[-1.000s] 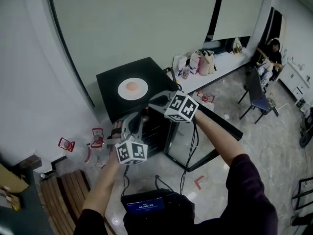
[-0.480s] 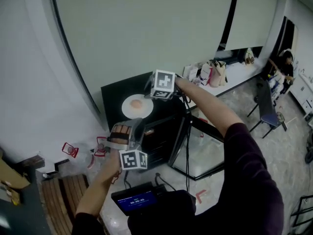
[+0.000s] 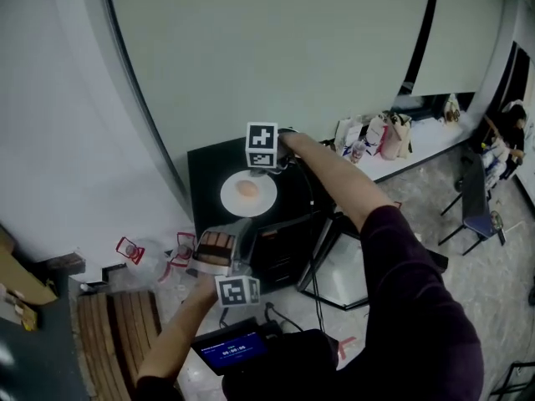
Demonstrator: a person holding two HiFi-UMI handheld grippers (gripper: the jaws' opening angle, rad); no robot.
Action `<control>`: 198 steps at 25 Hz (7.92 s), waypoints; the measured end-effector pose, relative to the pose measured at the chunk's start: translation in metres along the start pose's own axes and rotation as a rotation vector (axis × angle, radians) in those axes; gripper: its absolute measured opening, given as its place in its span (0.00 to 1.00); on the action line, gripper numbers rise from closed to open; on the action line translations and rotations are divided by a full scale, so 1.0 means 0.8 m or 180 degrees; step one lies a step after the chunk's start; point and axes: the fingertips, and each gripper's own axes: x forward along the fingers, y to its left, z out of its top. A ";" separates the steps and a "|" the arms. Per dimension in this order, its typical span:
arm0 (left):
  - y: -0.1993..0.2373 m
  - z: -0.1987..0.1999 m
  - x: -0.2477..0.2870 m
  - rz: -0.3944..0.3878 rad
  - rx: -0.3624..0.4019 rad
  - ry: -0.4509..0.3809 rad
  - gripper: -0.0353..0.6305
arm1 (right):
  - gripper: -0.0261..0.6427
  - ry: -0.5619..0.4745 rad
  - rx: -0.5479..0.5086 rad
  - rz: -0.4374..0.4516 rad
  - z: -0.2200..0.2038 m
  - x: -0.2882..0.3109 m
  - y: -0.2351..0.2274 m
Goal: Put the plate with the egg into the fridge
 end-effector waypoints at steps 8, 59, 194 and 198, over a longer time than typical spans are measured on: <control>-0.009 -0.001 -0.007 -0.0031 0.0039 0.0067 0.23 | 0.19 0.0052 -0.0044 0.0134 0.002 0.010 0.015; -0.022 0.059 -0.125 0.0673 0.0808 -0.0158 0.08 | 0.19 -0.1419 0.0061 -0.2016 -0.037 -0.166 0.282; -0.180 0.557 0.215 -0.1381 -0.3921 -0.1070 0.07 | 0.57 -0.2639 0.2763 -0.1896 -0.738 -0.125 0.182; -0.180 0.551 0.223 -0.1363 -0.3946 -0.0992 0.07 | 0.57 -0.2664 0.2727 -0.1917 -0.739 -0.122 0.178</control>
